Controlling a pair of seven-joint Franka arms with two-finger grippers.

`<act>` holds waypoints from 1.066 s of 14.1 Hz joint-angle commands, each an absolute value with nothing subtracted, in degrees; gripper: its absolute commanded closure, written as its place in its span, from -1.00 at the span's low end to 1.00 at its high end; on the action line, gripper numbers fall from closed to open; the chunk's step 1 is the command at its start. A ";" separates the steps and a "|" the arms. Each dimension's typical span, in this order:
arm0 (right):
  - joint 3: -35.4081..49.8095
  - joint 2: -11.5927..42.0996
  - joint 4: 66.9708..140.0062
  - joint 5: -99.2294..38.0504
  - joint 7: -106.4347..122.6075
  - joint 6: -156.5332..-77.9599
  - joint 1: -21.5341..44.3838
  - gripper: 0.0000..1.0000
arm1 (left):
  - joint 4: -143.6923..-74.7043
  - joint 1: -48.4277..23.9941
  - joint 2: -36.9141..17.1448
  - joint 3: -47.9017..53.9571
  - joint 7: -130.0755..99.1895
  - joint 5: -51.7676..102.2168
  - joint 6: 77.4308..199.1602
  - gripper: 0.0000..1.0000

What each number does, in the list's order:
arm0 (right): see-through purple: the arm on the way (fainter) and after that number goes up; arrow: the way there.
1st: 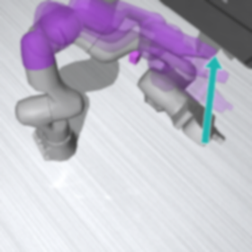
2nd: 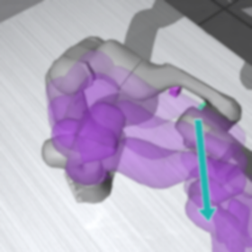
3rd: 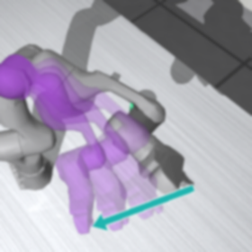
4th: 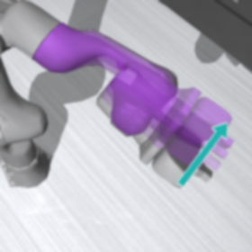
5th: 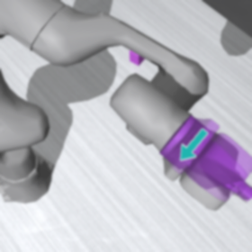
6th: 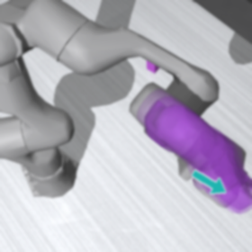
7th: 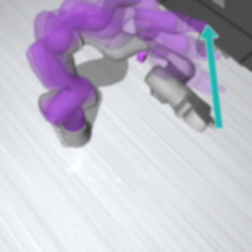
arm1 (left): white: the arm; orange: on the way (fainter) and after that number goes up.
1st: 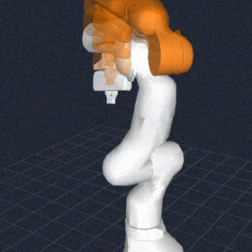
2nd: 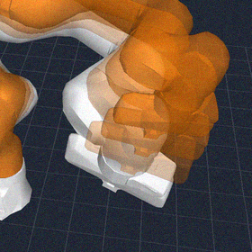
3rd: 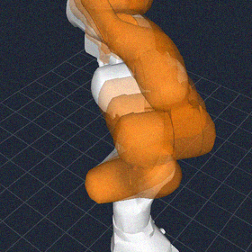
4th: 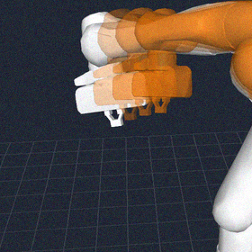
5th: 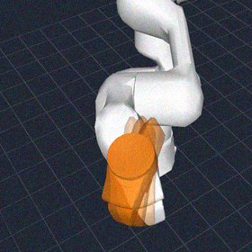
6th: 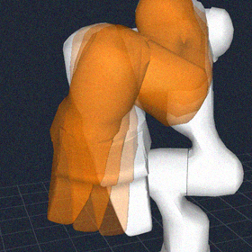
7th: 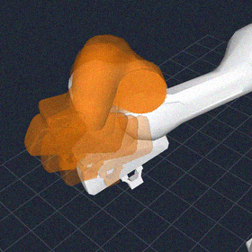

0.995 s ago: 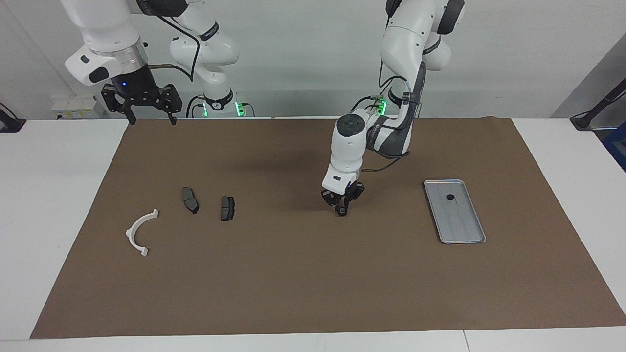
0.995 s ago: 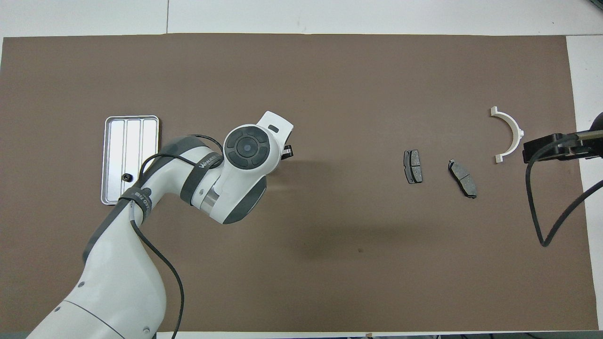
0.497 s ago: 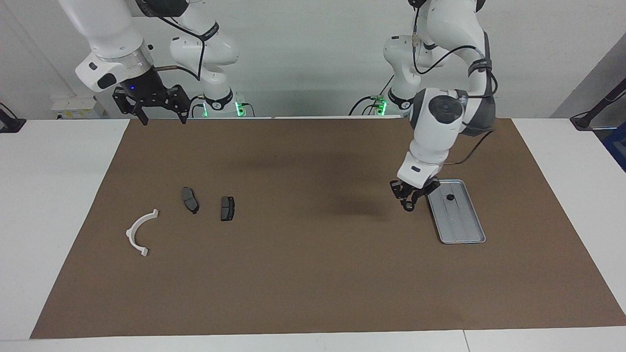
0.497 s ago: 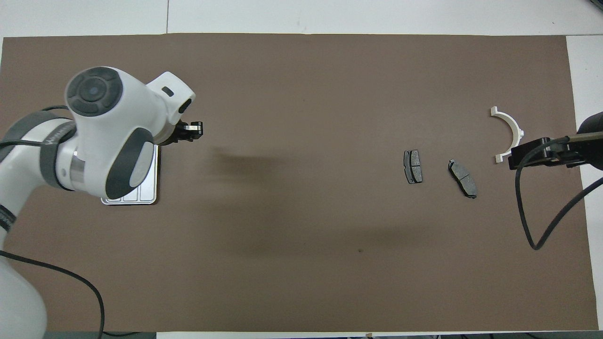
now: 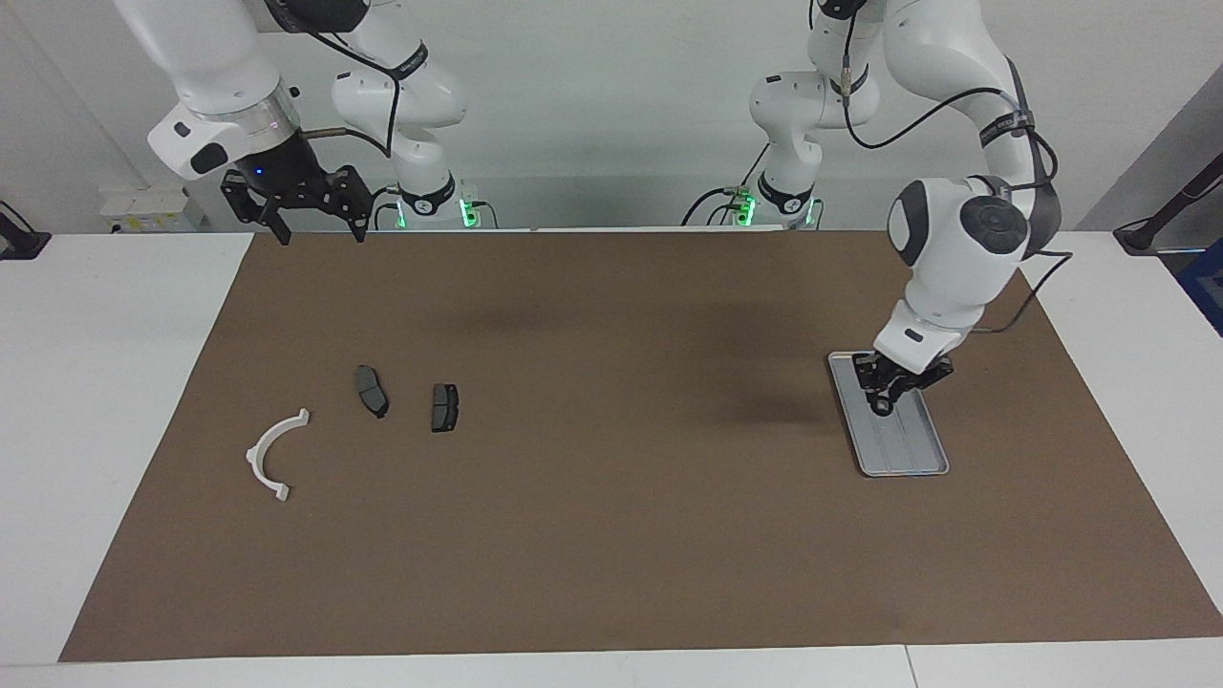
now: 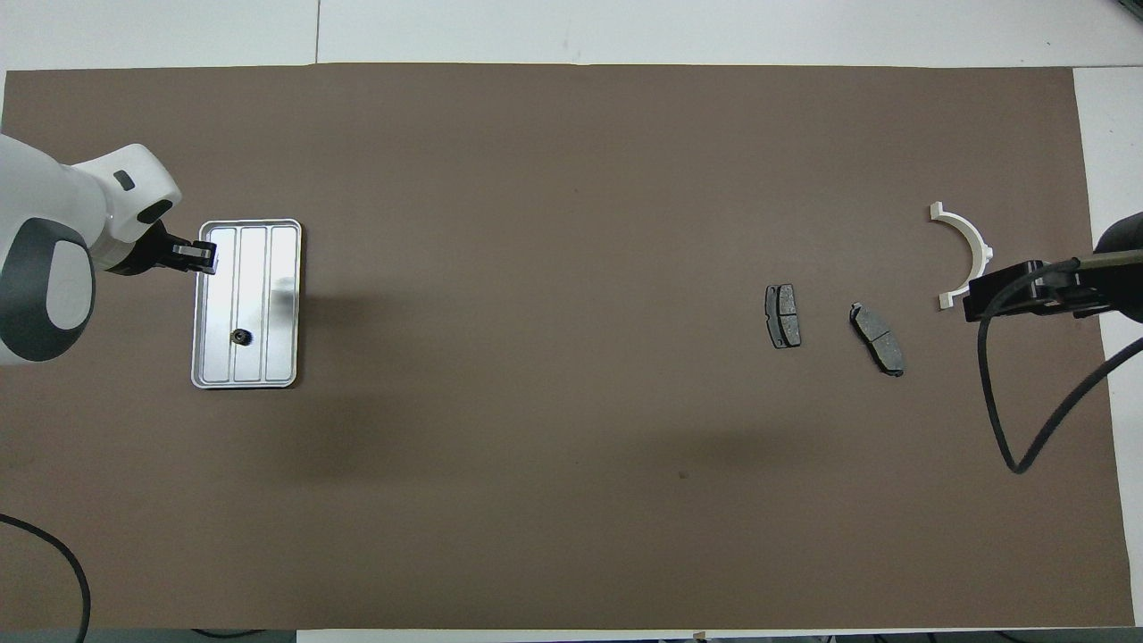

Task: Pick bearing gear from pile to tray
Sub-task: 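Carry the ring to the tray with the left gripper and lower it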

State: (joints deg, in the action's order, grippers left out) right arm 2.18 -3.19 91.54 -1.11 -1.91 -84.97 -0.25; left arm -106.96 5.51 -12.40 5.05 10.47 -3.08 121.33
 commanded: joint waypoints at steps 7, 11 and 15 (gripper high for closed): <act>1.76 -3.25 91.85 -0.09 -2.81 -87.28 0.26 -1.00 | -118.39 5.80 -12.92 5.63 10.99 -2.29 138.51 0.56; 1.85 -3.34 91.85 0.62 -2.72 -87.28 0.26 -1.00 | -123.39 5.71 -13.18 5.63 10.29 -2.29 145.79 0.56; 1.85 -3.34 91.85 0.62 -2.72 -87.19 0.35 -1.00 | -123.84 5.36 -13.97 5.63 9.84 -2.29 146.25 0.56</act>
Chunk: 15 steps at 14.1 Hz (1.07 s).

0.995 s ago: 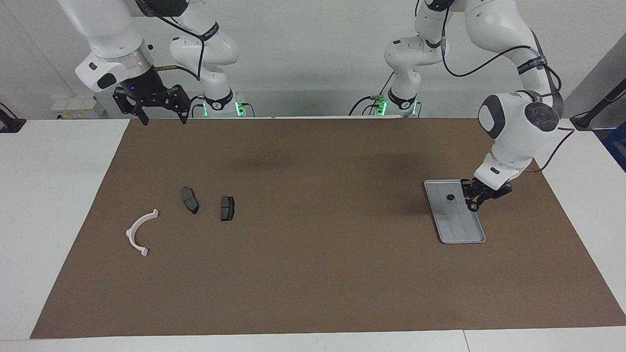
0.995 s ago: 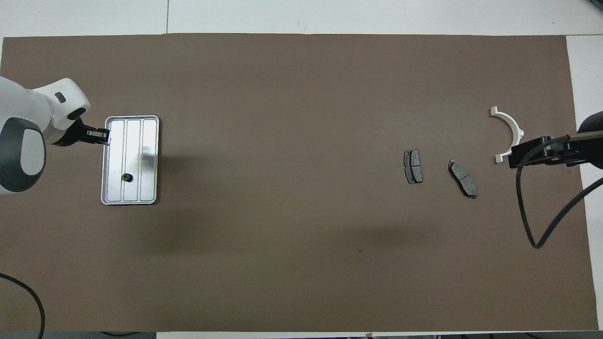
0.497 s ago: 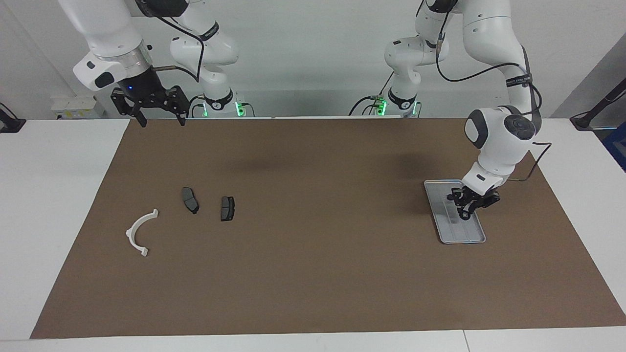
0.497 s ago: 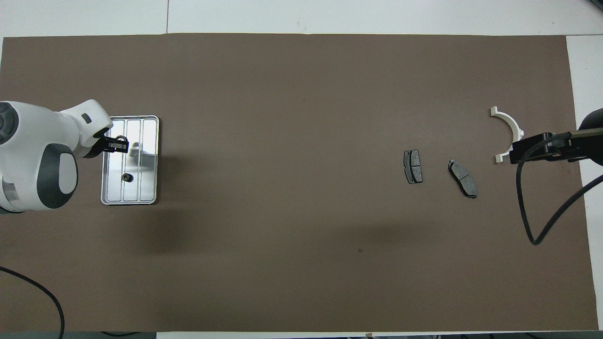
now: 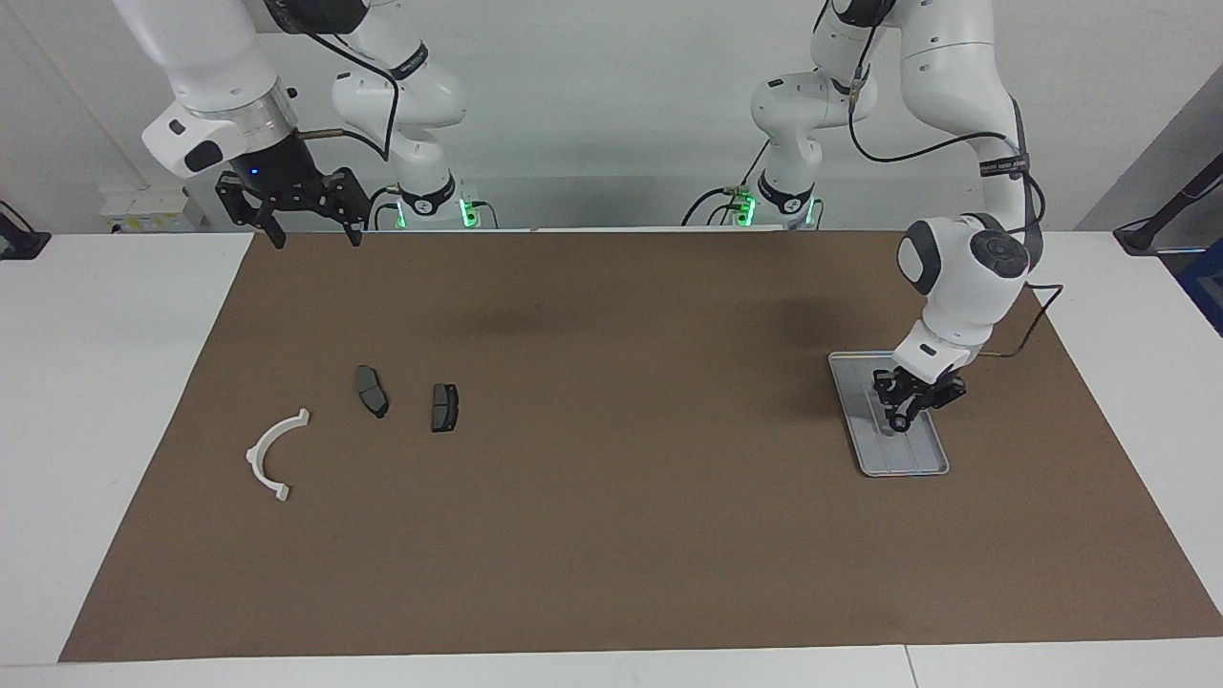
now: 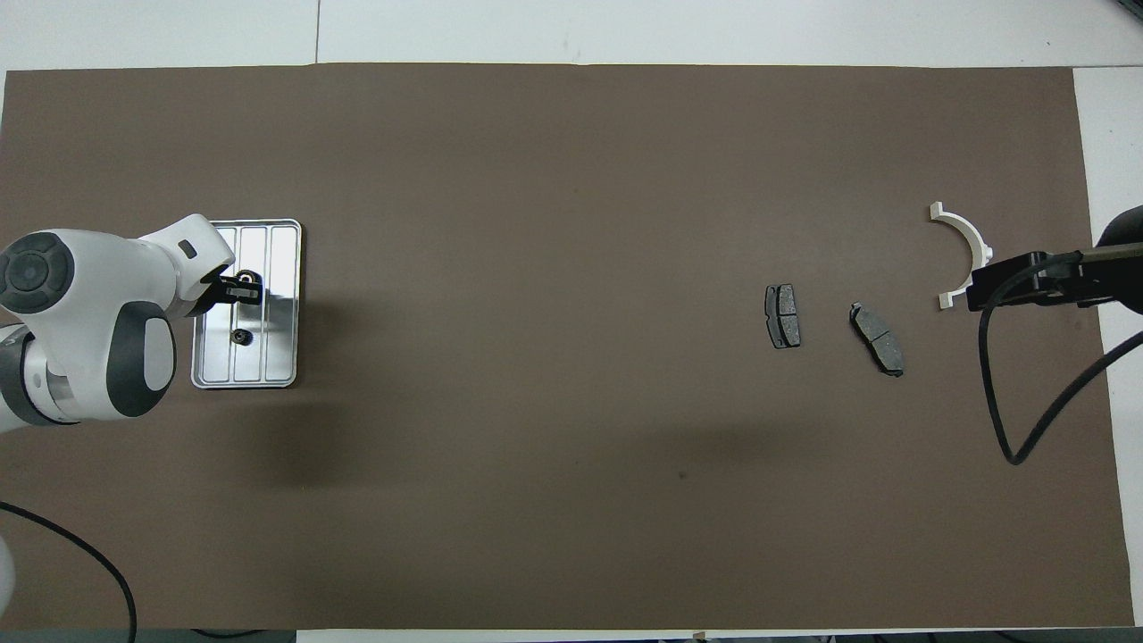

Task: Pick bearing gear from pile to tray
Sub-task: 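Open the left gripper and withdraw it from the tray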

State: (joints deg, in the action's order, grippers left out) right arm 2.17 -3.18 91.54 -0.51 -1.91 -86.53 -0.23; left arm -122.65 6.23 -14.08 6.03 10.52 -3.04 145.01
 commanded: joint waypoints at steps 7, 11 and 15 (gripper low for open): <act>1.93 -3.43 91.85 0.62 -2.72 -86.92 0.35 -1.00 | -121.65 5.36 -14.06 5.63 10.11 -2.29 143.63 -1.00; 1.93 -3.51 91.93 0.70 -2.72 -87.10 0.35 -1.00 | -113.31 6.41 -11.70 5.54 6.53 -2.11 133.52 -1.00; 1.93 -3.52 92.02 0.79 -2.72 -87.10 0.18 -1.00 | -102.16 6.50 -7.39 5.36 -2.89 -2.11 118.43 -1.00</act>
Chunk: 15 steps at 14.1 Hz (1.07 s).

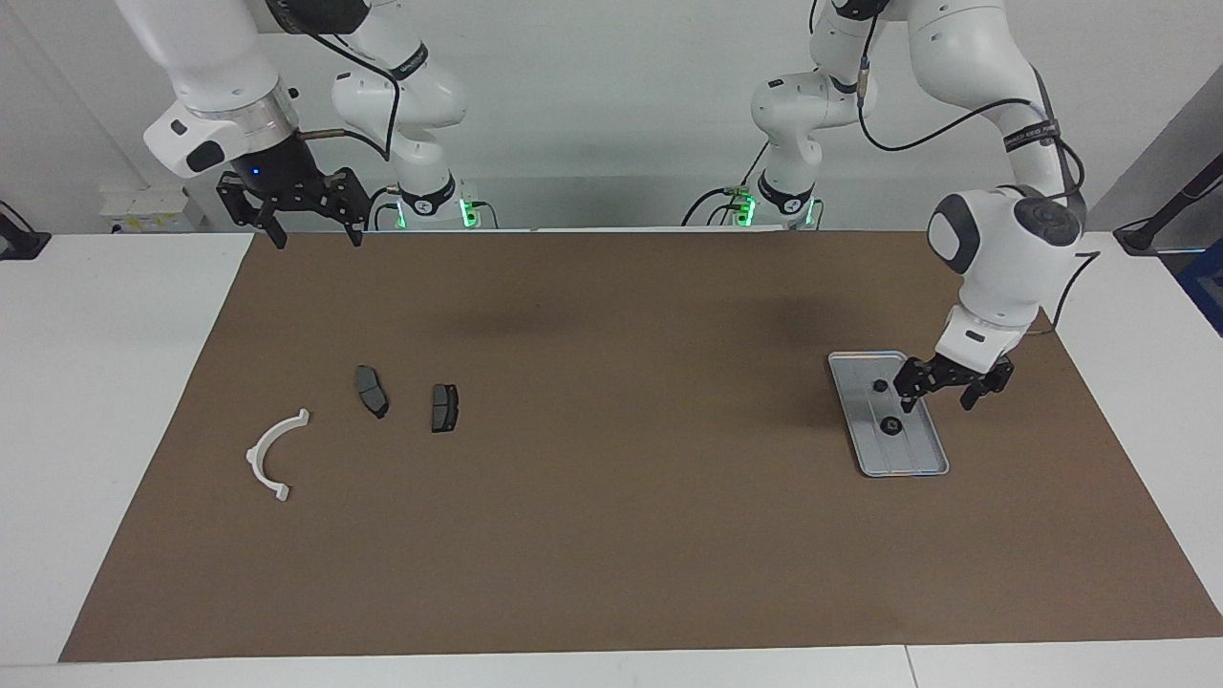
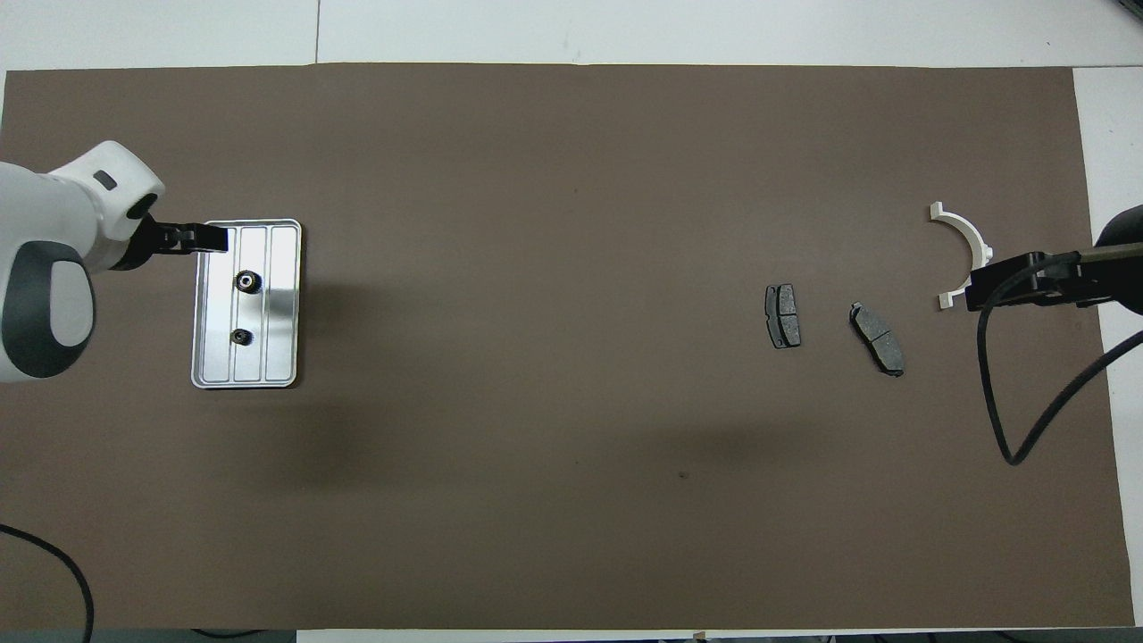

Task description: Pick bearing gear from pile to tray

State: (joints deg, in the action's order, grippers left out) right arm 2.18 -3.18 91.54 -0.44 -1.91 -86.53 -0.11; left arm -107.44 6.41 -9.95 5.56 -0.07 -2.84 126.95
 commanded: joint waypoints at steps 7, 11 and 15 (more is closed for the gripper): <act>1.93 -3.60 92.02 0.79 -2.72 -87.01 0.09 -1.00 | -95.82 7.04 4.65 4.66 -5.98 2.55 97.25 -1.00; 1.93 -3.60 92.02 0.79 -2.72 -87.10 -0.26 -1.00 | -91.41 -1.40 4.66 0.09 -5.98 1.50 86.32 -1.00; 1.93 -3.60 92.20 0.79 -2.72 -87.10 0.09 -1.00 | -90.09 -2.55 4.13 0.17 -5.80 0.70 84.29 -1.00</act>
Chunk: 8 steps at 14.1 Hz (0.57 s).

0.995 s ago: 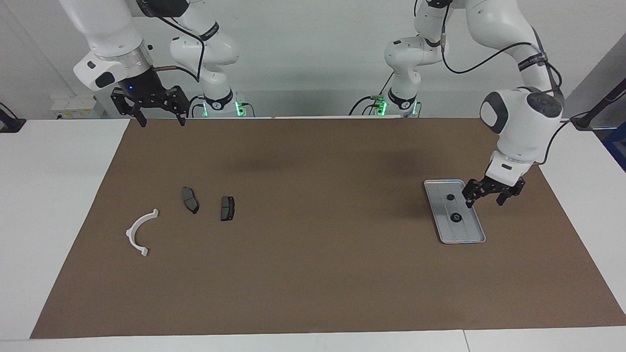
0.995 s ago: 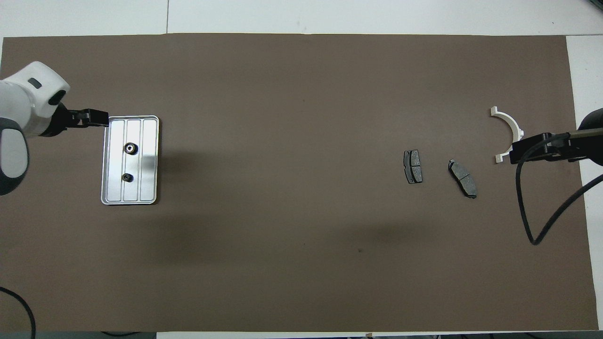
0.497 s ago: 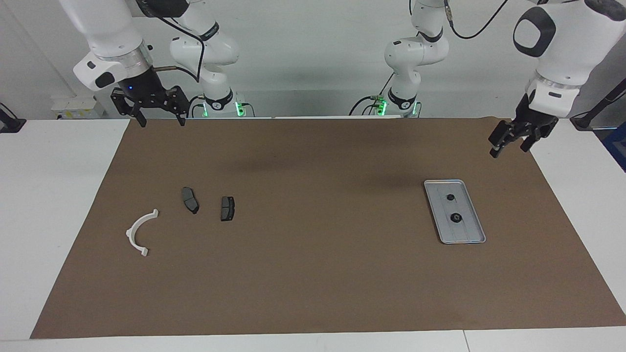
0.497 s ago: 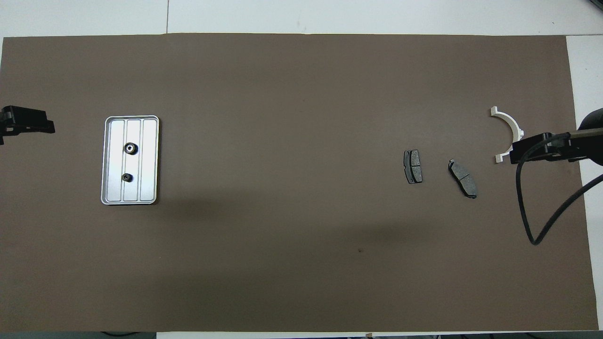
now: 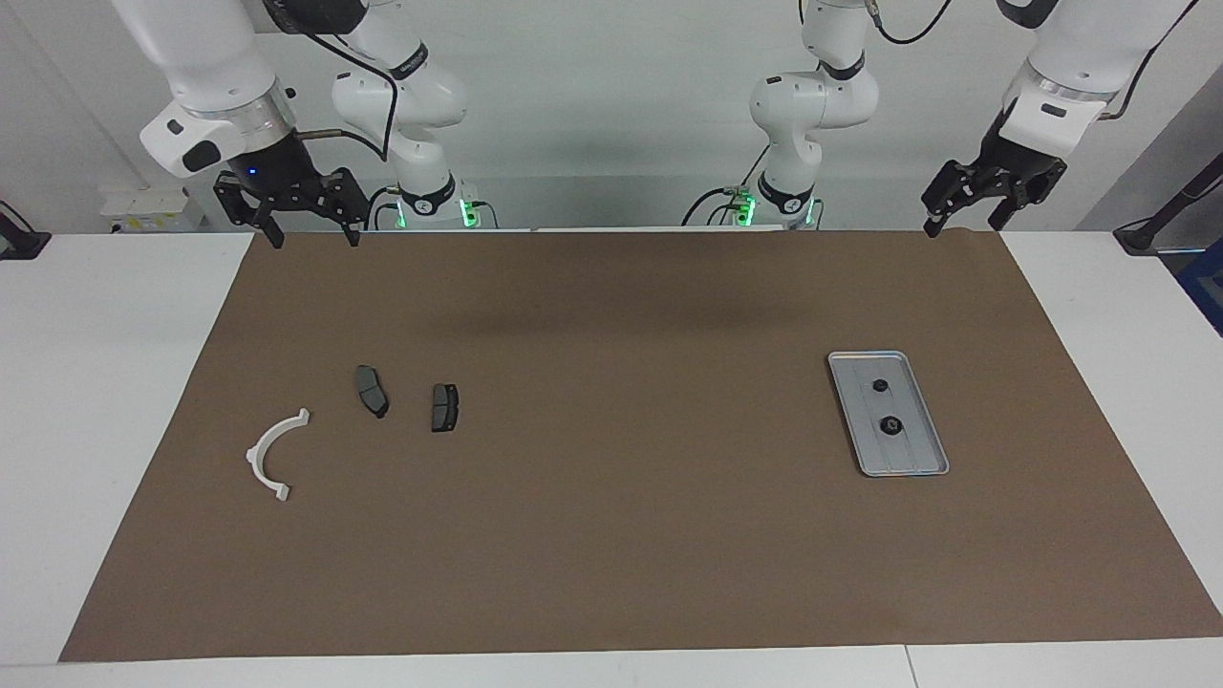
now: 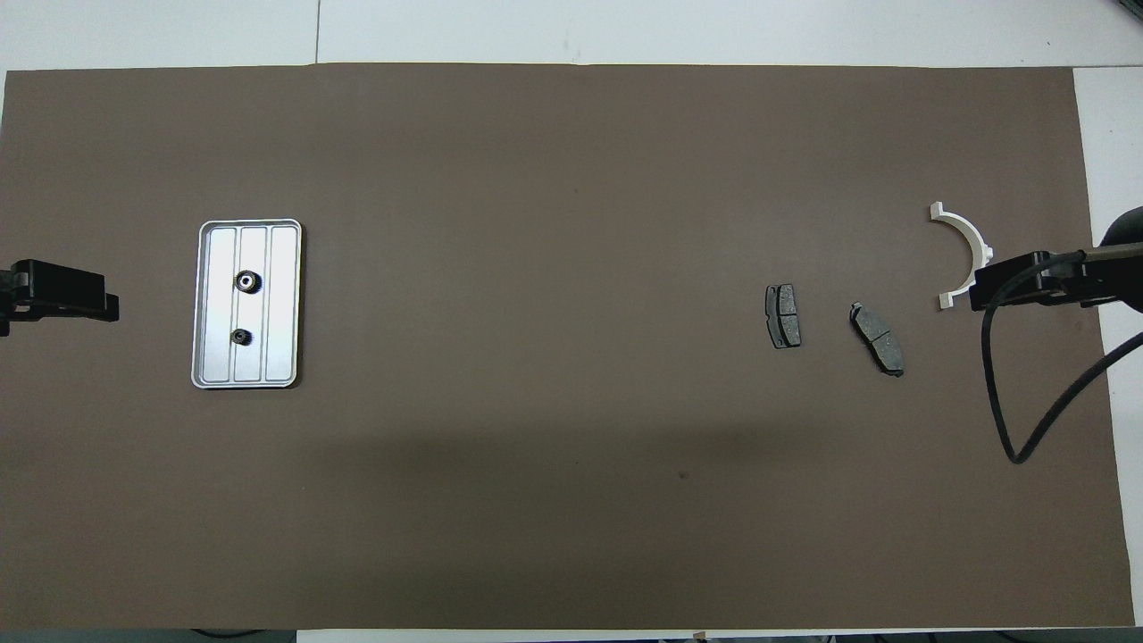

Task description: Pick bearing gear from pile to tray

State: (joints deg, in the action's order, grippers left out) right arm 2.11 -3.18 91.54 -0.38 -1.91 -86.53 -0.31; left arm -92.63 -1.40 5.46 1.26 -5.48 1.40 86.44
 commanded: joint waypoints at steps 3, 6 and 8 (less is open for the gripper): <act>1.93 -3.60 92.20 0.79 -2.72 -87.10 -0.09 -1.00 | -90.09 -3.51 4.04 0.18 -5.80 0.44 84.72 -1.00; 2.02 -3.60 92.20 0.79 -2.72 -87.10 -0.18 -1.00 | -90.09 -4.04 4.22 0.18 -5.54 0.35 83.33 -1.00; 1.93 -3.60 92.20 0.79 -2.64 -87.10 -0.26 -1.00 | -90.09 -4.66 4.22 0.09 -5.45 0.35 82.27 -1.00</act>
State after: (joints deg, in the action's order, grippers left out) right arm 2.11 -3.18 91.54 -0.38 -1.91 -86.53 -0.31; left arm -92.16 -2.97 5.21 1.15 -5.48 1.32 84.75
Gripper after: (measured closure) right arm 0.000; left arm 0.000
